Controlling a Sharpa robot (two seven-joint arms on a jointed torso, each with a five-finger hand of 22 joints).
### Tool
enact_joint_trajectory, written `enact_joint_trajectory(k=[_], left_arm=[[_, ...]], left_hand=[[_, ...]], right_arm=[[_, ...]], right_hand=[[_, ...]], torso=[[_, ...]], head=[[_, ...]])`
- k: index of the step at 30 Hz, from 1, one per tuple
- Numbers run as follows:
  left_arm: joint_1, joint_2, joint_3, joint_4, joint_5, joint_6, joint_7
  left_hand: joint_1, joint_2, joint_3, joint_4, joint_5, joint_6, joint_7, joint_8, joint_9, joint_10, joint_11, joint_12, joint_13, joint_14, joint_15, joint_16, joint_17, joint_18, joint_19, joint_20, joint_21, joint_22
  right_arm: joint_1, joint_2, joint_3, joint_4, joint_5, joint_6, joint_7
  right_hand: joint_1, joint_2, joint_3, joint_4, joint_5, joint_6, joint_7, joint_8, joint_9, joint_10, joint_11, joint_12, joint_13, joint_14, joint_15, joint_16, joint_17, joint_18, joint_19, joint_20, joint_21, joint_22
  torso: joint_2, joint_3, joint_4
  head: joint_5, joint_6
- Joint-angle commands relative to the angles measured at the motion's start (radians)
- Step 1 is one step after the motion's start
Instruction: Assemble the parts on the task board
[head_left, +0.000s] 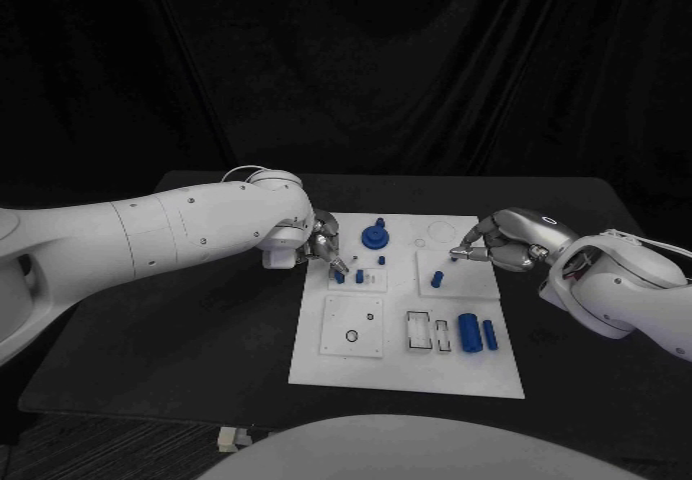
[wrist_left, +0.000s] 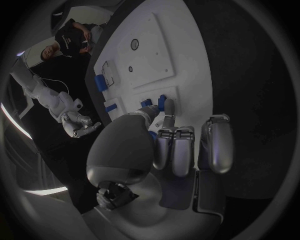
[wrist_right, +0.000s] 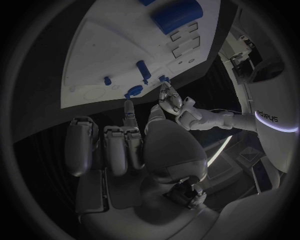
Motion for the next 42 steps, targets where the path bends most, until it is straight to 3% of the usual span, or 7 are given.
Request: enact_joint_trajectory(k=[1,4,12,24,36,42], left_arm=[[-0.003,-0.001,0.000,0.010,0.034,-0.033,-0.002],[-0.003,-0.008,0.000,0.019,0.034,-0.055,-0.006],[-0.003,-0.045,0.000,0.071,0.007,-0.150,-0.001],[-0.003,-0.148,0.000,0.222,-0.127,-0.398,0.031],[-0.005,-0.194,0.000,0.307,-0.247,-0.469,0.011],[-0.019,-0.203,0.000,0.325,-0.265,-0.465,0.004]], left_hand=[[-0.006,-0.015,0.088,-0.076,-0.010,0.005,0.000,0.000,0.000,0.090,0.005,-0.003,0.248,0.102,0.000,0.003,0.263,-0.003,-0.002,0.001,0.000,0.196],[-0.022,-0.017,0.103,-0.083,-0.034,0.006,0.000,0.003,0.001,0.089,0.004,-0.004,0.246,0.102,0.000,0.003,0.263,-0.003,-0.002,0.001,0.000,0.196],[-0.024,-0.018,0.108,-0.086,-0.039,0.005,-0.001,0.003,0.001,0.084,0.004,-0.013,0.239,0.102,0.000,0.003,0.263,-0.002,-0.004,0.001,-0.005,0.195],[-0.034,-0.019,0.115,-0.083,-0.046,0.003,0.000,0.004,0.001,0.079,0.004,-0.021,0.232,0.102,0.000,0.003,0.263,-0.002,-0.002,0.001,-0.002,0.196],[-0.050,-0.020,0.124,-0.074,-0.055,-0.001,0.001,-0.001,-0.007,0.077,0.005,-0.025,0.229,0.102,0.000,0.003,0.263,-0.002,-0.002,0.001,-0.003,0.195],[-0.057,-0.018,0.127,-0.069,-0.066,0.000,0.001,-0.003,-0.013,0.076,0.005,-0.027,0.227,0.102,0.000,0.003,0.263,-0.002,-0.002,0.001,-0.004,0.195]], right_arm=[[-0.003,0.001,0.001,-0.002,-0.002,0.006,-0.020],[-0.004,0.001,0.001,-0.003,-0.002,0.006,-0.021],[-0.008,-0.001,0.001,-0.004,-0.002,0.006,-0.024],[-0.014,-0.005,0.001,-0.003,-0.002,-0.002,-0.023],[-0.017,-0.009,0.000,0.003,-0.002,-0.012,-0.021],[-0.019,-0.012,0.000,0.011,-0.002,-0.024,-0.016]], right_hand=[[0.012,-0.002,-0.005,-0.002,0.004,0.005,0.000,0.006,0.001,0.095,0.005,-0.004,0.247,0.101,0.004,-0.003,0.242,0.013,-0.003,0.007,-0.004,0.194],[0.013,-0.002,-0.006,-0.003,0.004,0.005,0.001,0.005,0.001,0.094,0.005,-0.005,0.245,0.100,0.004,-0.005,0.241,0.013,-0.005,0.007,-0.007,0.193],[0.015,-0.003,-0.006,-0.003,0.004,0.004,0.001,0.005,0.001,0.093,0.005,-0.006,0.244,0.100,0.004,-0.006,0.239,0.014,-0.006,0.007,-0.009,0.193],[0.017,-0.003,-0.007,-0.002,0.004,0.003,0.001,0.005,0.001,0.092,0.005,-0.007,0.243,0.099,0.004,-0.008,0.237,0.014,-0.007,0.008,-0.012,0.192],[0.017,-0.003,-0.007,-0.002,0.004,0.003,0.001,0.005,0.001,0.092,0.005,-0.007,0.243,0.099,0.004,-0.008,0.237,0.014,-0.007,0.008,-0.012,0.192],[0.019,-0.003,-0.008,-0.002,0.005,0.003,0.002,0.004,0.001,0.092,0.006,-0.008,0.242,0.099,0.005,-0.008,0.237,0.014,-0.008,0.008,-0.013,0.191]], torso=[[0.000,0.0003,-0.0003],[0.000,0.0002,0.0000],[0.001,0.0000,0.0003],[0.000,0.0000,0.0000],[-0.001,0.0004,-0.0008],[0.000,0.0002,-0.0007]], head=[[0.002,0.000],[0.001,0.000],[0.000,0.000],[-0.003,0.000],[-0.003,0.000],[-0.005,0.000]])
